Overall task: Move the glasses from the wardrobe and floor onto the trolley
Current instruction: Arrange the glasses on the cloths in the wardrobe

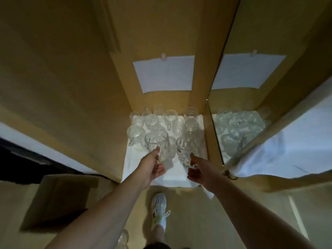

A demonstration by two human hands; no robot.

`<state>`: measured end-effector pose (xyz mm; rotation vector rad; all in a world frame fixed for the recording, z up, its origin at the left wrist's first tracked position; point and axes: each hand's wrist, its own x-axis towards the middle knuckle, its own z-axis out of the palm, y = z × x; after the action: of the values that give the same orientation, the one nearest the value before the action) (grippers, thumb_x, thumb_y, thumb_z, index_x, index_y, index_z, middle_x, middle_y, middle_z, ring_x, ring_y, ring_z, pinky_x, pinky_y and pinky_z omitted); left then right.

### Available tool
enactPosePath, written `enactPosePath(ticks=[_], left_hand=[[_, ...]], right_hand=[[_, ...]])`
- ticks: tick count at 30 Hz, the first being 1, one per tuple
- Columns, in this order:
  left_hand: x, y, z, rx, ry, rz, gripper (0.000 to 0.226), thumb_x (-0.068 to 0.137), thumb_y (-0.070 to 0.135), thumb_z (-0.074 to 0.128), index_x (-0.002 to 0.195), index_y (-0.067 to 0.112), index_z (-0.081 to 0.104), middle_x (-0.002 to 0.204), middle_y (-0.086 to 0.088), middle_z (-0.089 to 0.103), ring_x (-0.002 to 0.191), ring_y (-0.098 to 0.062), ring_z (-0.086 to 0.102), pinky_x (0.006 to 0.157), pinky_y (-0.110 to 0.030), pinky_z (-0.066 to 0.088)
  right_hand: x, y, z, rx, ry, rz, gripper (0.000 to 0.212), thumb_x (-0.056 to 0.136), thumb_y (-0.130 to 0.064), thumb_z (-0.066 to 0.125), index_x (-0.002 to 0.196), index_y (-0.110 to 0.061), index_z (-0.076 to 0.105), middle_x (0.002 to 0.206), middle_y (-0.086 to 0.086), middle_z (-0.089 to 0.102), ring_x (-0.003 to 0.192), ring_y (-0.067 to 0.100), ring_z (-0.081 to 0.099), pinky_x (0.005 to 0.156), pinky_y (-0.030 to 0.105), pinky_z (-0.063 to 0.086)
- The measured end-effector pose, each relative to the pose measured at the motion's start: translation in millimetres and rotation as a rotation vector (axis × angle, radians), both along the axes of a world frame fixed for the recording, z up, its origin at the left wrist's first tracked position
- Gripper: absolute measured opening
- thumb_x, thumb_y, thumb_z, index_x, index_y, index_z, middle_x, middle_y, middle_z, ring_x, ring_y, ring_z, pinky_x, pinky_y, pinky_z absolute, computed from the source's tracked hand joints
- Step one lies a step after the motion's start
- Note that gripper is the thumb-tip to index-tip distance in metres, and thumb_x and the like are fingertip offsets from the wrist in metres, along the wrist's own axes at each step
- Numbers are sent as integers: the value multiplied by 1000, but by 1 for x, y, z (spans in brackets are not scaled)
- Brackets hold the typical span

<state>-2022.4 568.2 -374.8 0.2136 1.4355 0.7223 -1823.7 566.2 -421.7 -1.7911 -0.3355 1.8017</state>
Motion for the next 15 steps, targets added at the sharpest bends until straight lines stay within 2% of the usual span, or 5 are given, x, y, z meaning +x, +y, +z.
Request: enactPosePath(ticks=[3,7,9,11,15], left_hand=[[-9,-31,40,71,53,32,43,101,45,56,74,13,46,73,-10,36,63,-23,40,69,-35,52],[-18,-59,86,172,120,30,42,103,42,52,72,14,49,71,-13,49,60,-25,49,65,-34,58],[-21,-69,105,215,143,31,41,102,38,52,71,13,50,63,-14,55,58,-26,51,61,-34,58],[-24,-75,120,255,145,26,40,102,37,51,70,13,50,57,-13,57,57,-26,52,54,-32,57],[-29,-83,140,341,160,-43,40,101,38,50,69,14,49,64,-14,55,59,-26,54,52,-32,58]], right_hand=[[0,-17,44,86,54,21,35,88,-41,76,82,-9,62,71,12,60,65,26,61,65,38,58],[-3,-39,95,171,160,29,38,93,-39,64,66,-14,54,47,5,48,45,21,51,55,28,50],[-2,-51,115,222,136,60,40,92,-42,64,62,-16,60,52,6,56,52,24,61,63,33,56],[-2,-65,135,268,123,70,39,92,-43,62,63,-16,60,53,5,57,51,23,62,68,36,58],[-4,-87,168,332,41,54,37,95,-42,57,68,-16,55,54,6,59,51,22,61,79,42,60]])
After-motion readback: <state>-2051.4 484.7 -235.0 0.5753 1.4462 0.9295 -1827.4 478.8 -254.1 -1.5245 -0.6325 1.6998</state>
